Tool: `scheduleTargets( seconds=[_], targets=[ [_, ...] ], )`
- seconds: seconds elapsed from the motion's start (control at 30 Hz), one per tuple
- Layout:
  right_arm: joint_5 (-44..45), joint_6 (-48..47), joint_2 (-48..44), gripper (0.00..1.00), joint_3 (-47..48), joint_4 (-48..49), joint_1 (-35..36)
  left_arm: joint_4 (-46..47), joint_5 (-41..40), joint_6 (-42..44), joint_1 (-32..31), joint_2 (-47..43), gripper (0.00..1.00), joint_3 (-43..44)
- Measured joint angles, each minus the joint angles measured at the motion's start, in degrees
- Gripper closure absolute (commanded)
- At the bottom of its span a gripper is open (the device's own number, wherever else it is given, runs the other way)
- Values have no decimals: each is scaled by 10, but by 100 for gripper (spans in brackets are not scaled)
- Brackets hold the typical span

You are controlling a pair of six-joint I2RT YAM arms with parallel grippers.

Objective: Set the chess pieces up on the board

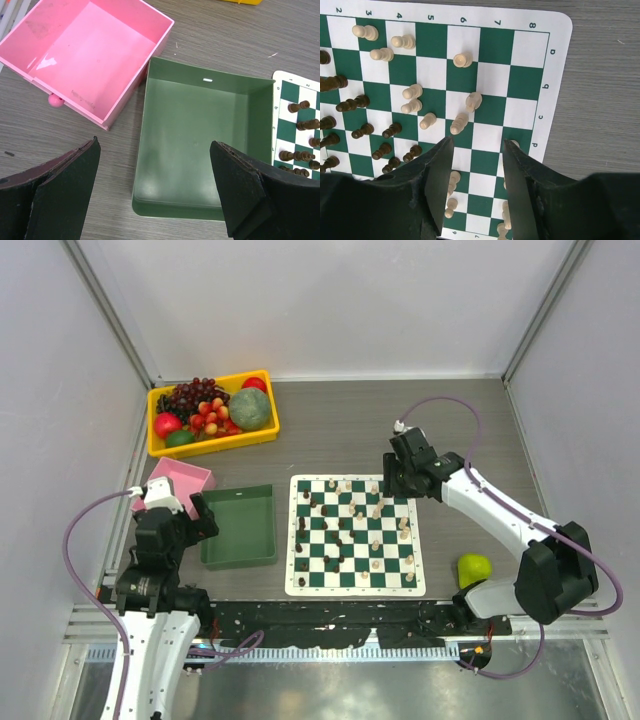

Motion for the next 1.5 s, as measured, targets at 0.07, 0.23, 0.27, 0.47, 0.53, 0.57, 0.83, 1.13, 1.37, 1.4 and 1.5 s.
scheduleTargets(
  seconds=[0.07,0.23,0.27,0.47,0.53,0.57,0.83,1.13,1.37,1.4,1.5],
  targets=[
    [-3,0,0,52,-1,3,-2,0,2,0,0,3,1,0],
    [-18,1,0,52,-16,16,-11,0,2,0,0,7,1,0],
    [-22,2,0,51,-19,16,-12,0,2,0,0,7,1,0],
    [-36,6,5,45,-21,26,-14,0,6,0,0,7,1,0],
    [-38,7,7,43,-21,30,-14,0,6,0,0,7,1,0],
    [-40,8,9,41,-21,33,-14,0,6,0,0,7,1,0],
    [-41,13,47,38,-8,36,-14,0,6,0,0,7,1,0],
    [-23,14,47,34,-4,24,-14,4,12,0,0,24,1,0],
    [-14,13,47,38,-4,16,-14,4,17,0,0,27,1,0],
    [-12,13,47,39,-4,15,-14,4,18,0,0,27,1,0],
    [-8,10,47,41,-4,15,-14,4,21,0,0,27,1,0]
  ],
)
